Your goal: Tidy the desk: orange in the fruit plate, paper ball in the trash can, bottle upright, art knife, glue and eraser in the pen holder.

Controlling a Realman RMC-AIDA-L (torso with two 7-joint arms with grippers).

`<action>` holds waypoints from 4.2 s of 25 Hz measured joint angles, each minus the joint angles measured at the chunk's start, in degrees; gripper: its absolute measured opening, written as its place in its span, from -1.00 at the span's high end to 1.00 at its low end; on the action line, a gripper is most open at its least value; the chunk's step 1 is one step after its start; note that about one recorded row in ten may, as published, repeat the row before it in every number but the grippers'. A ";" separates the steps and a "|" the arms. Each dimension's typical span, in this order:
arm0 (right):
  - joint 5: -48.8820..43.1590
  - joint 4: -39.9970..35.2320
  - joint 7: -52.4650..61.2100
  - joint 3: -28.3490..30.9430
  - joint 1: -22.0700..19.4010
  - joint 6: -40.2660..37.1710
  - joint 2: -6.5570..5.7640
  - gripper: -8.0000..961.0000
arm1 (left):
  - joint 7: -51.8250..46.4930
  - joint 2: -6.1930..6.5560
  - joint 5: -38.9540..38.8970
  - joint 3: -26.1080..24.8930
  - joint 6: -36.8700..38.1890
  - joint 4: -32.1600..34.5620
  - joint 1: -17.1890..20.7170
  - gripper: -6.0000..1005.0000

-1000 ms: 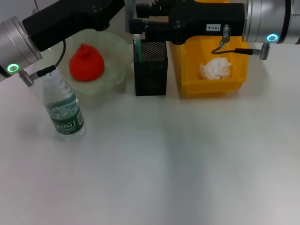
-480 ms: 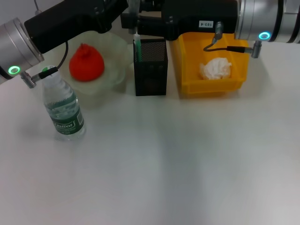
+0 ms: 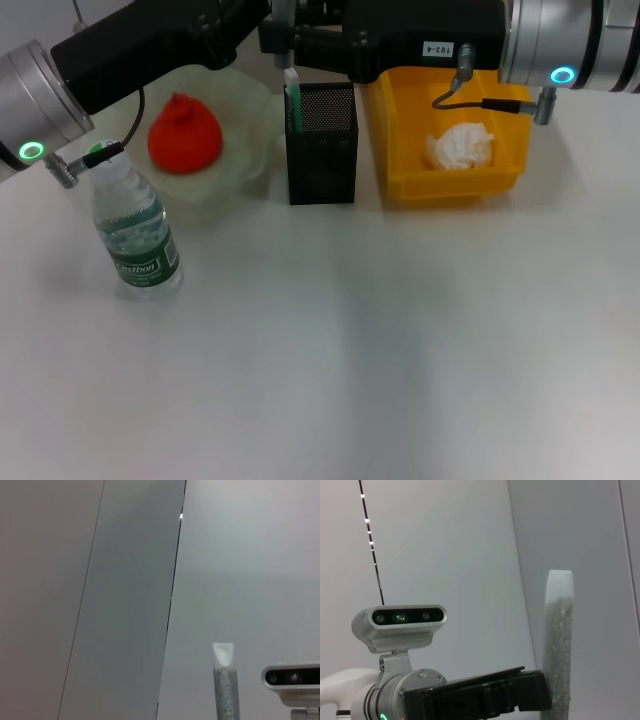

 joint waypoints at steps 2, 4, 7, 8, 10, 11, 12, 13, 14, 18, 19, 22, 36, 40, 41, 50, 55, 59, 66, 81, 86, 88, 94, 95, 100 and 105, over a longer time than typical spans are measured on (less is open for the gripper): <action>0.00 0.00 0.31 0.00 -0.10 -0.02 -0.06 0.13 | 0.05 0.00 -0.01 -0.10 -0.06 -0.04 -0.01 0.73; 0.00 -0.06 0.40 0.01 -0.19 -0.07 -0.06 0.17 | 0.12 0.00 -0.04 -0.14 -0.16 -0.08 -0.04 0.73; 0.00 -0.21 0.48 0.01 -0.29 -0.32 -0.04 0.24 | 0.17 0.00 -0.10 -0.20 -0.28 -0.10 -0.10 0.73; 0.00 -0.26 0.58 0.00 -0.30 -0.43 -0.04 0.26 | 0.17 0.00 -0.10 -0.22 -0.31 -0.10 -0.12 0.73; 0.00 -0.36 0.75 -0.40 -0.31 -0.54 -0.04 0.30 | 0.18 0.00 -0.10 -0.26 -0.37 -0.10 -0.17 0.73; 0.00 -0.47 0.86 -0.68 -0.33 -0.59 -0.06 0.32 | 0.23 0.00 -0.11 -0.28 -0.40 -0.20 -0.20 0.73; 0.00 -0.58 0.90 -0.93 -0.36 -0.61 -0.08 0.34 | 0.29 0.00 -0.13 -0.29 -0.40 -0.30 -0.22 0.73; 0.02 -0.67 0.90 -1.11 -0.38 -0.60 -0.10 0.36 | 0.48 0.00 -0.31 -0.29 -0.42 -0.62 -0.29 0.73; 0.02 -0.69 0.90 -1.15 -0.38 -0.54 -0.11 0.38 | 0.68 0.01 -0.58 -0.22 -0.43 -1.00 -0.40 0.73; 0.02 -0.72 0.90 -1.33 -0.40 -0.16 -0.14 0.46 | 0.96 0.08 -1.21 0.04 -0.43 -1.44 -0.52 0.73; 0.02 -0.75 0.90 -1.33 -0.42 -0.15 -0.14 0.48 | 0.97 0.09 -1.20 0.03 -0.43 -1.44 -0.53 0.73; 0.02 -0.88 0.90 -1.11 -0.55 -0.15 -0.16 0.54 | 1.40 0.09 -1.28 -0.05 -0.50 -1.44 -0.54 0.73; 0.00 -0.90 0.59 -0.93 -0.66 0.01 -0.17 0.68 | 2.34 0.09 -1.41 0.10 -0.58 -1.60 -0.10 0.72; 0.04 -0.89 0.55 -1.02 -0.65 0.01 -0.17 0.68 | 2.38 0.09 -1.35 0.11 -0.44 -1.62 0.00 0.67; 0.07 -0.90 0.55 -0.95 -0.65 0.02 -0.17 0.68 | 2.38 0.09 -1.35 0.11 -0.44 -1.62 0.00 0.66; 0.82 -1.25 0.40 -0.61 -1.52 1.84 -0.09 0.68 | 3.22 0.13 -2.37 -0.94 0.02 -1.68 0.61 0.07; 2.26 -2.46 -0.05 -0.53 -3.76 3.86 -0.05 0.68 | 4.31 0.25 -3.74 -3.34 0.07 -1.64 2.01 -0.21; 3.78 -3.36 -1.11 -0.52 -6.85 5.52 -0.27 0.68 | 6.99 0.37 -4.45 -7.33 -0.24 -1.68 3.78 -0.20; 3.86 -2.25 -4.20 -0.57 -9.78 9.00 -0.28 0.68 | 9.33 0.49 -4.48 -9.94 -0.70 -3.37 3.99 -0.20; 3.87 7.51 -12.26 -1.40 -4.13 25.41 -0.10 0.68 | 15.04 0.30 -4.43 -10.71 -4.80 -4.82 3.55 -0.19; 5.00 11.54 -16.06 -1.40 -1.88 29.01 -0.01 0.68 | 15.84 0.37 -4.47 -10.75 -5.09 -5.90 2.65 -0.19; 8.15 14.76 -19.60 -1.40 -0.40 29.85 0.01 0.68 | 15.85 0.37 -4.49 -10.77 -5.10 -5.90 2.44 -0.19; 9.62 17.70 -21.52 -1.40 1.74 31.06 0.01 0.68 | 15.87 0.34 -4.50 -10.77 -5.24 -5.90 2.02 -0.19; 9.62 18.14 -21.60 -1.40 2.14 31.55 0.01 0.68 | 16.11 0.29 -4.50 -10.79 -5.37 -5.90 2.00 -0.19; 9.67 20.64 -21.68 -1.40 3.76 33.38 0.01 0.67 | 16.45 0.26 -4.50 -10.61 -5.45 -5.90 1.92 -0.19; 9.73 22.85 -21.69 -1.40 4.71 34.43 0.08 0.67 | 16.95 0.20 -4.49 -10.44 -5.41 -5.90 1.92 -0.19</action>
